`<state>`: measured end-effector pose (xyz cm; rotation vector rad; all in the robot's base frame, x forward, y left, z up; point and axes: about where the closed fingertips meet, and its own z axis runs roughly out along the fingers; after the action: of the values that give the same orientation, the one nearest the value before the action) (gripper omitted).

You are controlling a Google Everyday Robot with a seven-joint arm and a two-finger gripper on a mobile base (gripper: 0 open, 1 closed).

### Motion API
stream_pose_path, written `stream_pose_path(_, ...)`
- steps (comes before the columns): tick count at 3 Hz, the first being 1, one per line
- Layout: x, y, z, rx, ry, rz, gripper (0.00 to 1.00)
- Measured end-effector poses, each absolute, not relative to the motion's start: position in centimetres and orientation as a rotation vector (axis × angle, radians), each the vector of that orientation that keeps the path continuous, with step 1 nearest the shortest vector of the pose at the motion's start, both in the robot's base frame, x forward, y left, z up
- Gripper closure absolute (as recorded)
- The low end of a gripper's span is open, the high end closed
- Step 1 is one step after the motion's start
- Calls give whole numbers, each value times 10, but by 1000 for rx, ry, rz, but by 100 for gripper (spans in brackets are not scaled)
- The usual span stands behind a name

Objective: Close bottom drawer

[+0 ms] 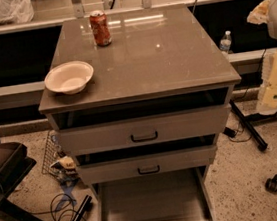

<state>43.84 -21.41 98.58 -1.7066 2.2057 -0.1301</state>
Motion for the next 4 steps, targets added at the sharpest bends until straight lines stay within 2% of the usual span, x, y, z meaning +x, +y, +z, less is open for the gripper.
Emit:
stream_pose_path(2, 439, -215, 971, -1668, 2176, -95, 0)
stream_pose_path(4, 408, -210, 801, -1527, 2047, 322, 0)
